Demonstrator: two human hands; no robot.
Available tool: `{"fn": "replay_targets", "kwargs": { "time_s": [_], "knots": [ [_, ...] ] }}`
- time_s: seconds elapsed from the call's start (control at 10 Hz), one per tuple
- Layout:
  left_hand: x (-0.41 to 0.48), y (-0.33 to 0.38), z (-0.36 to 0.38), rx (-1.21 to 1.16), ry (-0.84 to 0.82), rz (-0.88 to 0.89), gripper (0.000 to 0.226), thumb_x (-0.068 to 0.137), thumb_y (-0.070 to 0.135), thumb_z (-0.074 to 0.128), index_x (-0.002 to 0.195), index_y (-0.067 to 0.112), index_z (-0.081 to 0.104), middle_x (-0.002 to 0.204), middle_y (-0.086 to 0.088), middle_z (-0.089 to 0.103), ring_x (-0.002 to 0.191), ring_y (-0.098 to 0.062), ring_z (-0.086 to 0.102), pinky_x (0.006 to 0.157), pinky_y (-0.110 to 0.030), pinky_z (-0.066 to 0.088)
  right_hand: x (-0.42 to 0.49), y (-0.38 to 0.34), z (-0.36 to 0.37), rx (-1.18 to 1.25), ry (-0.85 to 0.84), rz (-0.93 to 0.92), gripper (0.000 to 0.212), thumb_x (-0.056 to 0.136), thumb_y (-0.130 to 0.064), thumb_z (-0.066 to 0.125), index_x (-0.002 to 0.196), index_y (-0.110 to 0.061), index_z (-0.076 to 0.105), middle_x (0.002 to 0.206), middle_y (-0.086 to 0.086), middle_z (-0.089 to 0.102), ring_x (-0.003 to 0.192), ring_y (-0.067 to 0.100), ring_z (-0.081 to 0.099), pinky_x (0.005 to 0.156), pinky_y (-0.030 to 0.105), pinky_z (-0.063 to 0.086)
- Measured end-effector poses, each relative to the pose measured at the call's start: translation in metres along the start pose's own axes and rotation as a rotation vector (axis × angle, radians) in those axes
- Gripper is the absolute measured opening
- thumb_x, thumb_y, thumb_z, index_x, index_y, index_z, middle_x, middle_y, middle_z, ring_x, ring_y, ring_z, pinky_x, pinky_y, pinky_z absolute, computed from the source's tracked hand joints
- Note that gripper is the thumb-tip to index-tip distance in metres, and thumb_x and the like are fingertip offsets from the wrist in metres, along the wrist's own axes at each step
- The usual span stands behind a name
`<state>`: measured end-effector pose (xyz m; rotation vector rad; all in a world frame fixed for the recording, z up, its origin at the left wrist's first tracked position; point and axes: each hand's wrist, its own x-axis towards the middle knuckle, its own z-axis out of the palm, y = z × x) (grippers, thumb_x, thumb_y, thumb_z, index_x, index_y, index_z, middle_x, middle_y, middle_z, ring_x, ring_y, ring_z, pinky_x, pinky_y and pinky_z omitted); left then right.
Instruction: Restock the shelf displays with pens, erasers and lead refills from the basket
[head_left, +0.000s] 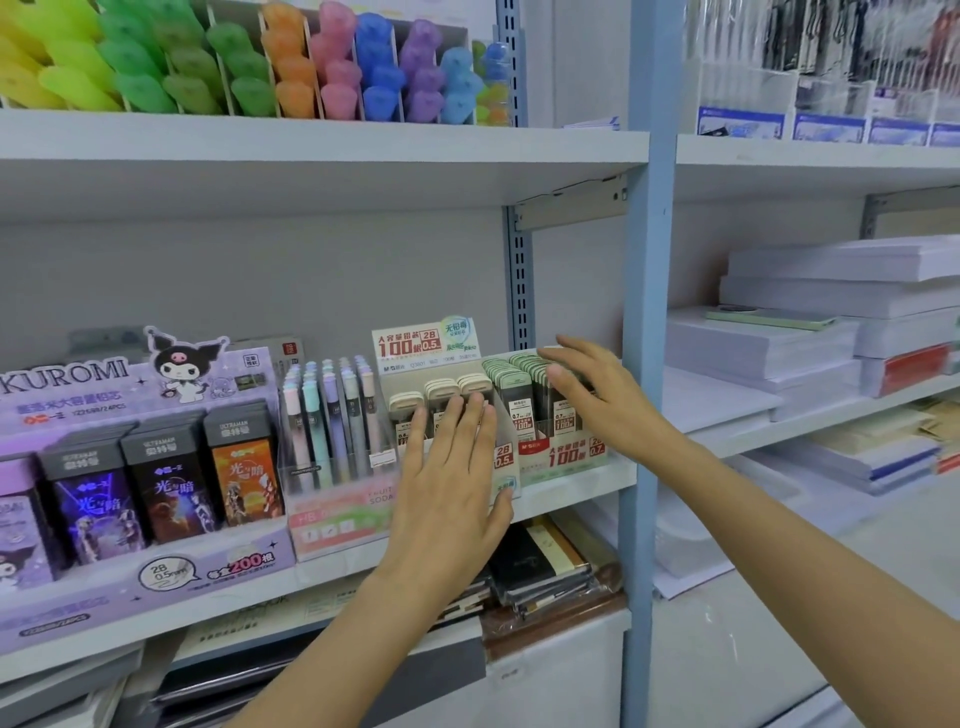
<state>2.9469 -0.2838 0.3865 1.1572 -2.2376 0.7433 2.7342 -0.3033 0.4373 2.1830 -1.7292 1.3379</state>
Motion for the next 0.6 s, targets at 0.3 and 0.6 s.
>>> {"fn": "replay_targets", "kwargs": {
  "time_s": [0.3,0.6],
  "knots": [
    [-0.005,0.001,0.006,-0.007,0.004,-0.028,0.079,0.089,0.045,0.050,0.153,0.008,0.022,0.160,-0.011,0.020,0.148,-0.029,0.019,0.119,-0.055,0.012,-0.025,0.007,0.009,0.200,0.029,0.116,0.058,0.101,-0.044,0.037,0.154,-0.026,0.020,0.156,-0.004,0.031,0.140,0.008,0.030,0.113,0.030,0.028],
    [-0.013,-0.002,-0.001,-0.058,0.020,0.005,0.080,0.094,0.043,0.045,0.155,0.011,0.004,0.163,-0.007,0.001,0.150,-0.026,-0.001,0.121,-0.050,-0.003,-0.028,-0.008,0.000,0.177,0.081,0.141,0.062,0.100,-0.036,0.046,0.154,-0.025,0.017,0.160,0.003,0.018,0.147,0.018,0.018,0.116,0.049,0.028]
  ]
}}
